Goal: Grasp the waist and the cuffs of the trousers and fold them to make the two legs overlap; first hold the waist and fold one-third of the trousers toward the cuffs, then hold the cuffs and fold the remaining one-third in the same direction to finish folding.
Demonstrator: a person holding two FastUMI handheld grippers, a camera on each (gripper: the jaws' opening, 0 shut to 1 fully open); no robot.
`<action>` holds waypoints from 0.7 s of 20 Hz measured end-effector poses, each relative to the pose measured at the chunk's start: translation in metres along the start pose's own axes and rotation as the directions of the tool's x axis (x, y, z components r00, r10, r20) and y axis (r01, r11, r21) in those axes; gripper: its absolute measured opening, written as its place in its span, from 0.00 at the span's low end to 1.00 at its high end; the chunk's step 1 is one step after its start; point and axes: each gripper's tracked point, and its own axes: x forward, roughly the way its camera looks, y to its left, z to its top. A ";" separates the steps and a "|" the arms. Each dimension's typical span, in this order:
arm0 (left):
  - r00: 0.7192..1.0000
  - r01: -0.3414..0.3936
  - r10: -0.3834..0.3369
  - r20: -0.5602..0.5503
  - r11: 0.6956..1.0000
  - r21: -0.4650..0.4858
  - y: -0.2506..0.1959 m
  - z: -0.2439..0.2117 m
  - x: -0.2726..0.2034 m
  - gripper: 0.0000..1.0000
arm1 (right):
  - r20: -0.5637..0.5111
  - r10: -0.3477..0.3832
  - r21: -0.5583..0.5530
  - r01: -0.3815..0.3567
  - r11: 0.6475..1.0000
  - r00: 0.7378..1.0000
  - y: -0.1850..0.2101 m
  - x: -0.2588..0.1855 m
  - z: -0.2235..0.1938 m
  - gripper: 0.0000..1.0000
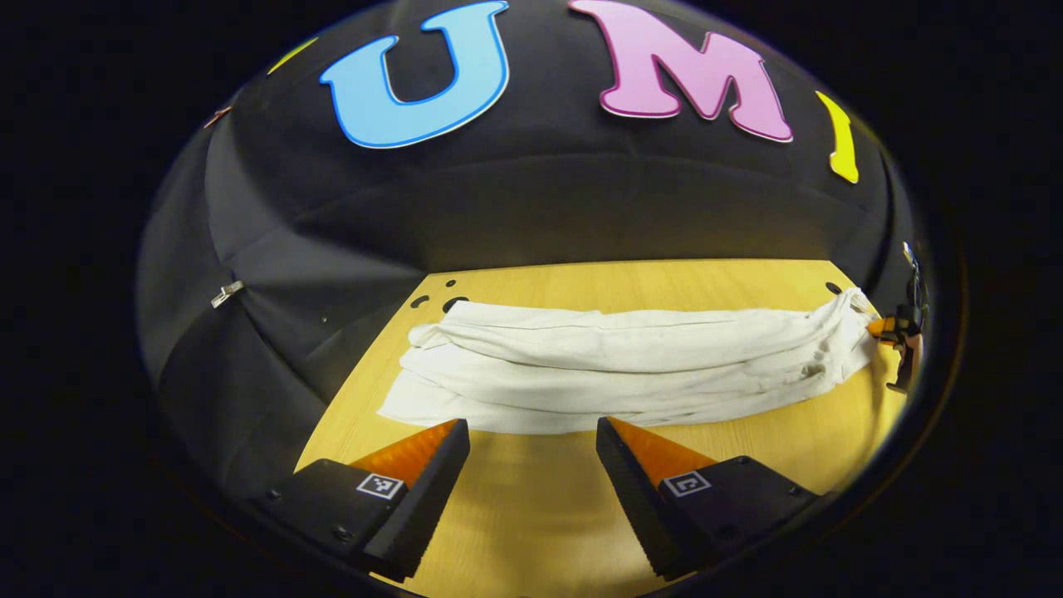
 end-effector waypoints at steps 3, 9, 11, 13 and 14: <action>1.000 0.008 -0.008 -0.002 1.000 0.010 -0.002 -0.002 -0.010 0.98 | 0.017 0.025 0.012 -0.025 1.000 1.000 0.007 -0.010 0.009 0.14; 0.999 -0.016 0.016 0.031 1.000 0.004 0.021 0.007 -0.026 0.98 | 0.116 0.036 -0.103 -0.024 0.994 0.993 0.029 -0.052 0.050 0.14; 0.999 -0.022 0.023 0.032 1.000 -0.015 0.030 0.006 -0.032 0.98 | 0.160 0.056 -0.184 -0.026 0.983 0.986 0.054 -0.069 0.065 0.13; 0.999 -0.028 0.029 0.037 0.999 -0.032 0.043 0.003 -0.040 0.98 | 0.196 0.085 -0.238 -0.036 0.970 0.977 0.075 -0.094 0.078 0.14; 0.999 -0.026 0.028 0.043 0.999 -0.042 0.049 0.003 -0.044 0.98 | 0.213 0.103 -0.253 -0.047 0.966 0.972 0.086 -0.106 0.084 0.14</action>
